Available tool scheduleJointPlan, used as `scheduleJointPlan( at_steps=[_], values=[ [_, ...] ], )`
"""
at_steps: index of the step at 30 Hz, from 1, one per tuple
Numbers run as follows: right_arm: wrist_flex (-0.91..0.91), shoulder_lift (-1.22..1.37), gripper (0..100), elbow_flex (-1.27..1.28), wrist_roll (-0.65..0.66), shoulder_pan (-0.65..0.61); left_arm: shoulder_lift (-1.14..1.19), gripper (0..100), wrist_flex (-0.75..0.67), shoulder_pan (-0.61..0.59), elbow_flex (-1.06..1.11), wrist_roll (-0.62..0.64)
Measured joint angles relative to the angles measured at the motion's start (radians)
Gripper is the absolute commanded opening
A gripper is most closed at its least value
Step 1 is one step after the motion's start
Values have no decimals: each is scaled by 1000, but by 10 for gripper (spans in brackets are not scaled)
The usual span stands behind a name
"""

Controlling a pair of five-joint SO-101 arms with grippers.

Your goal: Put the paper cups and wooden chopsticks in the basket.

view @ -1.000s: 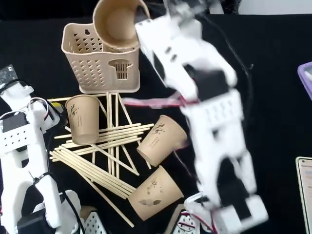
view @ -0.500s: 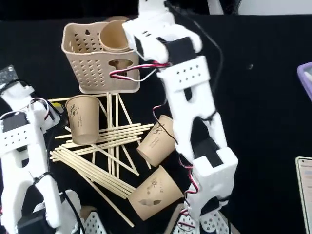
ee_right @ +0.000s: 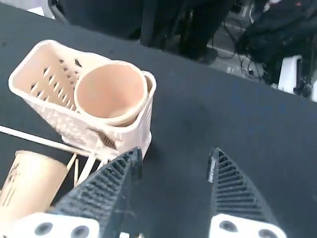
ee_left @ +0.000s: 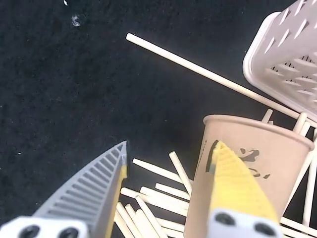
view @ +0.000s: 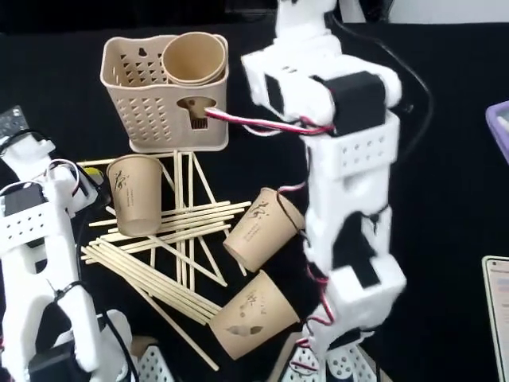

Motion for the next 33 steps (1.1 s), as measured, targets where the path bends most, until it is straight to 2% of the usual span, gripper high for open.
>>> scheduleJointPlan(
  at_steps=[4,9,14,17,24,33],
  values=[
    [0,-199,219,302,8,21,0,273,0,0,0,0],
    [-25,-506,219,873,107,34,0,273,0,3,0,0],
    [-252,-747,220,1464,232,37,0,273,0,3,0,0],
    [-362,-789,220,1694,270,37,0,273,0,3,0,0],
    [-404,-741,220,1794,287,35,0,273,0,3,0,0],
    [-405,-678,215,1794,466,35,0,273,0,3,0,0]
  ],
)
